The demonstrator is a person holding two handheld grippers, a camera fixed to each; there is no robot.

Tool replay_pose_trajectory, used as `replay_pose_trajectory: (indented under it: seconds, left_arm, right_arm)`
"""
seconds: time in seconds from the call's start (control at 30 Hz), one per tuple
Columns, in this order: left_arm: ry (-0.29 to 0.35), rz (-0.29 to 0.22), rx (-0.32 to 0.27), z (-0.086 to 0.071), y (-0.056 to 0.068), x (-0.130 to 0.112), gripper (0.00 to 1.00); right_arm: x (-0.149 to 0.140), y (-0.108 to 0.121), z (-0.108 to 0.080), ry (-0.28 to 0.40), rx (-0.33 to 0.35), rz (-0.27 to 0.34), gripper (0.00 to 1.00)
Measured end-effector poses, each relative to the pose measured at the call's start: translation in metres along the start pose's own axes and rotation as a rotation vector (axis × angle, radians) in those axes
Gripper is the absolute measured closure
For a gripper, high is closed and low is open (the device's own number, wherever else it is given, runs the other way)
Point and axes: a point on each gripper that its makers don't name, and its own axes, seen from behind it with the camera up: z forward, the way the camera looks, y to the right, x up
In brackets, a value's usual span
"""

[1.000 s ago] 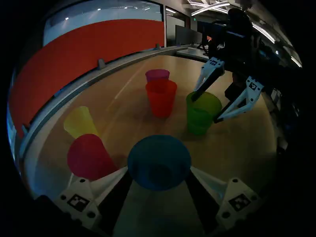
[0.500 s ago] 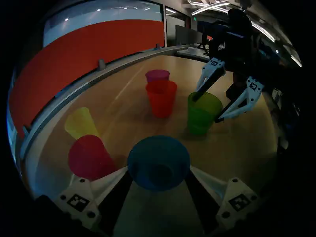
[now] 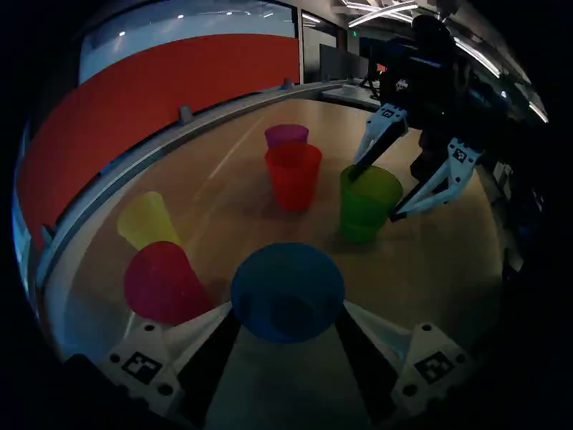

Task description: Pour water

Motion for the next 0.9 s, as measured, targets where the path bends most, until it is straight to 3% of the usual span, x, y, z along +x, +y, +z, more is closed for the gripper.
replay_pose_trajectory:
  seconds: [0.5, 0.9]
  left_arm:
    - [-0.006, -0.013, 0.007, -0.003, 0.002, -0.004, 0.11]
    - [-0.006, -0.023, 0.038, -0.015, -0.002, -0.011, 0.10]
  right_arm:
    - [-0.005, -0.001, -0.002, -0.004, -0.012, 0.010, 0.00]
    - [-0.013, -0.002, -0.014, -0.003, -0.033, 0.022, 0.00]
